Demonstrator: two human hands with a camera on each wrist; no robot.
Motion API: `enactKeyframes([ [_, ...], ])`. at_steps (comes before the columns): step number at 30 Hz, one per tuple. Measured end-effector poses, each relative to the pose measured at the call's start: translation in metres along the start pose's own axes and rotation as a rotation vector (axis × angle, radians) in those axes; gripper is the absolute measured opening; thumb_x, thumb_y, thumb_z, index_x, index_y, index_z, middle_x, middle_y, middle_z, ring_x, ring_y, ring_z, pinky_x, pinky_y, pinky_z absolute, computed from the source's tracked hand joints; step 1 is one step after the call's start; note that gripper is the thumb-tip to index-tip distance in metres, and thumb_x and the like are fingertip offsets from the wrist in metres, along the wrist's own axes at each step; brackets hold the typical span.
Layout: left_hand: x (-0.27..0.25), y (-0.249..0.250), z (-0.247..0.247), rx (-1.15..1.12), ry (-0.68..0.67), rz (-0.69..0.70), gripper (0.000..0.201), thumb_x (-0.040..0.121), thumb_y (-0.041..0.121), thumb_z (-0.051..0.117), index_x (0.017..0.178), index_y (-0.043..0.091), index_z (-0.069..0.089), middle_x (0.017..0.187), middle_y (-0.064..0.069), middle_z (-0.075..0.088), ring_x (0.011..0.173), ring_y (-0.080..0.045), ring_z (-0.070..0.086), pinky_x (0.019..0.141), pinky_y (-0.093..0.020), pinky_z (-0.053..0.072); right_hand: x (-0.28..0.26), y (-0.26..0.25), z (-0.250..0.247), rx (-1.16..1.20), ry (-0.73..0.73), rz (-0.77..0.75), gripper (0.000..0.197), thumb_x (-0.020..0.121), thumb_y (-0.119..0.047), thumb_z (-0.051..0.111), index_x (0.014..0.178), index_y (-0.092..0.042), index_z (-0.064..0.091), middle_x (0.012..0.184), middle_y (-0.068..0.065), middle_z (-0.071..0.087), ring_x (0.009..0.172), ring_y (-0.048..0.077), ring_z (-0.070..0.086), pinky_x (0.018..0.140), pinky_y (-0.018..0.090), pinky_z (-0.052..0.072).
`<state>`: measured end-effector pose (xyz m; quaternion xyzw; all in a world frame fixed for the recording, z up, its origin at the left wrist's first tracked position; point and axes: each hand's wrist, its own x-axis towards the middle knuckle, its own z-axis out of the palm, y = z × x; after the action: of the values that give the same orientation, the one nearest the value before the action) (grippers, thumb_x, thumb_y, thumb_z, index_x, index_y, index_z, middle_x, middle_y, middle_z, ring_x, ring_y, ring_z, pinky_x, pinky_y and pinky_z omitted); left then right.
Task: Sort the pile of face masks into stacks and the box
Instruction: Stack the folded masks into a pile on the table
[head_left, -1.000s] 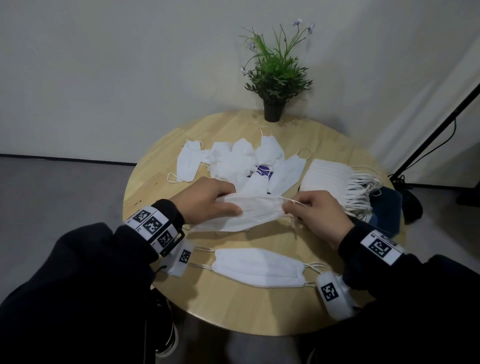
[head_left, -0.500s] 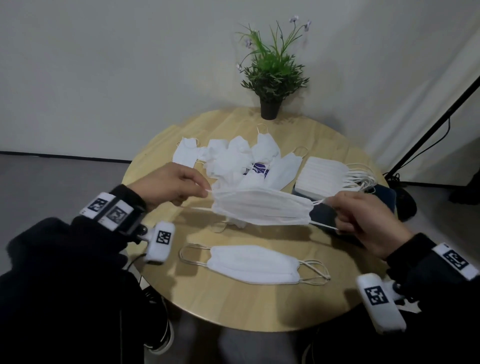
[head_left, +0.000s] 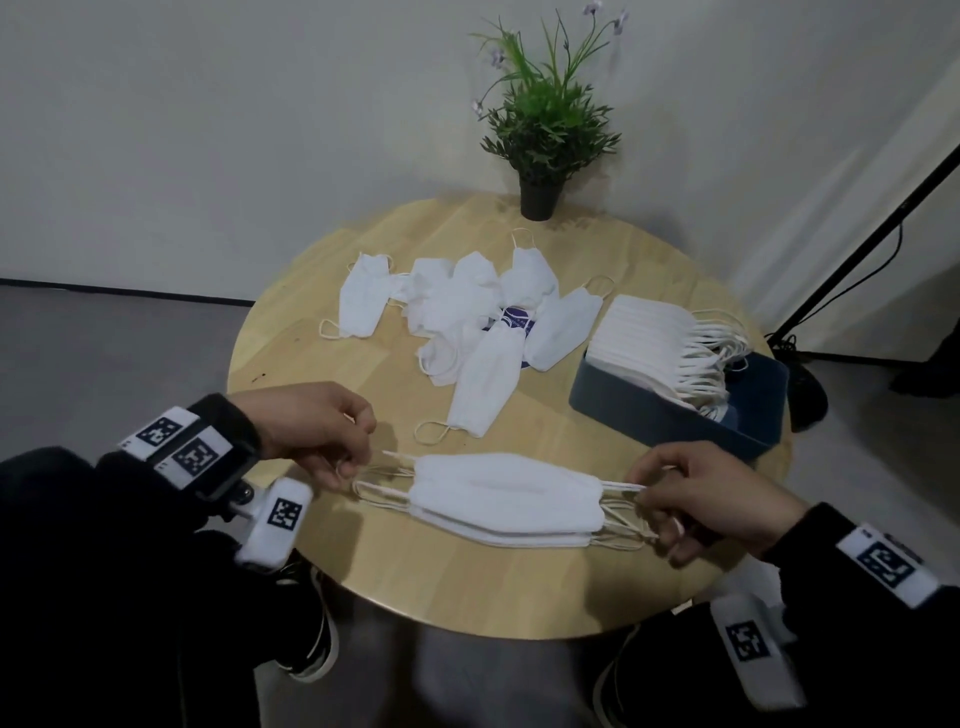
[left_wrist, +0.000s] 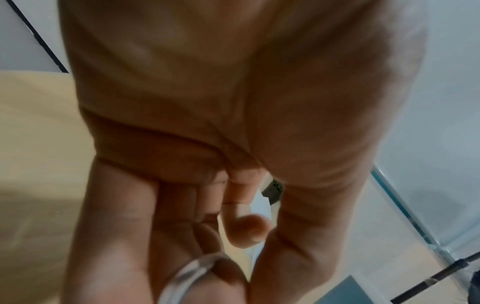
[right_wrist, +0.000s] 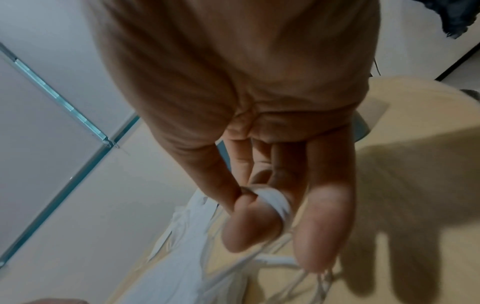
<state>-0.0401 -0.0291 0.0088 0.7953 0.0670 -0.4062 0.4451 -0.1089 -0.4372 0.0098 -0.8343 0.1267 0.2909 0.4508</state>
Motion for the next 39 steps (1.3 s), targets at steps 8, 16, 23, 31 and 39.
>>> enactKeyframes([
  [8,0.014,-0.004,0.02,0.08,0.027,-0.013,0.017,0.088,-0.002,0.07,0.083,0.008,0.057,0.072,-0.021,0.066,0.064,-0.03,0.063,0.064,-0.038,0.062,0.003,-0.007,0.015,-0.008,-0.023,0.057,0.013,0.091,-0.002,0.071,0.103,-0.001,0.069,0.066,0.016,0.065,0.061,0.028,0.068,0.05,0.04,0.059],
  [16,0.009,0.014,0.045,0.717,0.306,0.389,0.036,0.074,0.055,0.08,0.099,0.036,0.061,0.1,0.015,0.062,0.091,-0.006,0.061,0.08,-0.034,0.054,0.017,-0.021,0.025,-0.383,0.199,-0.378,0.028,0.073,-0.026,0.089,0.097,-0.03,0.074,0.091,-0.011,0.076,0.08,-0.008,0.066,0.071,0.007,0.048],
  [23,0.038,-0.001,0.1,1.014,0.133,0.561,0.107,0.07,0.062,0.077,0.157,0.034,0.021,0.144,0.007,0.042,0.13,-0.017,0.042,0.106,-0.04,0.044,0.044,-0.011,0.041,-0.812,0.085,-0.219,0.042,0.081,-0.009,0.067,0.115,-0.033,0.06,0.092,-0.013,0.055,0.087,0.011,0.055,0.067,0.02,0.041],
  [31,0.045,-0.003,0.097,0.983,0.159,0.557,0.082,0.065,0.054,0.076,0.139,0.032,0.048,0.12,0.012,0.046,0.112,-0.013,0.048,0.093,-0.04,0.052,0.046,-0.004,0.009,-0.655,0.103,-0.085,0.036,0.071,-0.002,0.078,0.091,-0.031,0.066,0.093,-0.004,0.069,0.082,0.012,0.067,0.075,0.027,0.058],
  [39,0.05,0.01,0.105,0.928,0.218,0.53,0.091,0.065,0.054,0.08,0.144,0.027,0.045,0.124,0.008,0.047,0.115,-0.018,0.05,0.094,-0.04,0.05,0.044,-0.022,0.064,-0.767,0.052,-0.473,0.093,0.065,-0.052,0.085,0.146,-0.029,0.046,0.131,-0.009,0.049,0.117,0.011,0.048,0.101,0.03,0.045],
])
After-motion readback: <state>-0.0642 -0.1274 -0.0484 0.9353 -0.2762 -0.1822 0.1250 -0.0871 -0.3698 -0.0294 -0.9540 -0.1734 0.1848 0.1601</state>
